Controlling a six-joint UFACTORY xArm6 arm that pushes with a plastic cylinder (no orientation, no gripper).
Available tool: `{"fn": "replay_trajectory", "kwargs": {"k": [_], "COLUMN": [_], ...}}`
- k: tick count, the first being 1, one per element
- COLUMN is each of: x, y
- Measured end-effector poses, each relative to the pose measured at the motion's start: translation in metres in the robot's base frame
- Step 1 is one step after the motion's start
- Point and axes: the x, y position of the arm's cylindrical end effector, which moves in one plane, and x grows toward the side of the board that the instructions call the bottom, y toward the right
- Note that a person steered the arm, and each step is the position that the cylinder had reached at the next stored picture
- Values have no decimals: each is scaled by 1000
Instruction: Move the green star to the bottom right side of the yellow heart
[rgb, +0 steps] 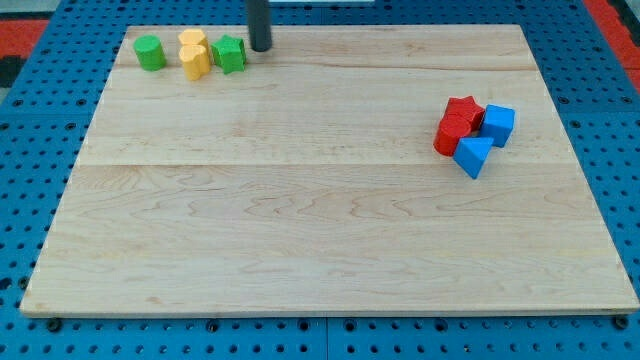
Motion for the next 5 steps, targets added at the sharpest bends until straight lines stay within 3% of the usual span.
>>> {"fn": "replay_trajectory", "kwargs": {"k": [1,2,3,4,5], "x": [-3,14,57,84,134], "y": [9,-21,-26,22,21]}}
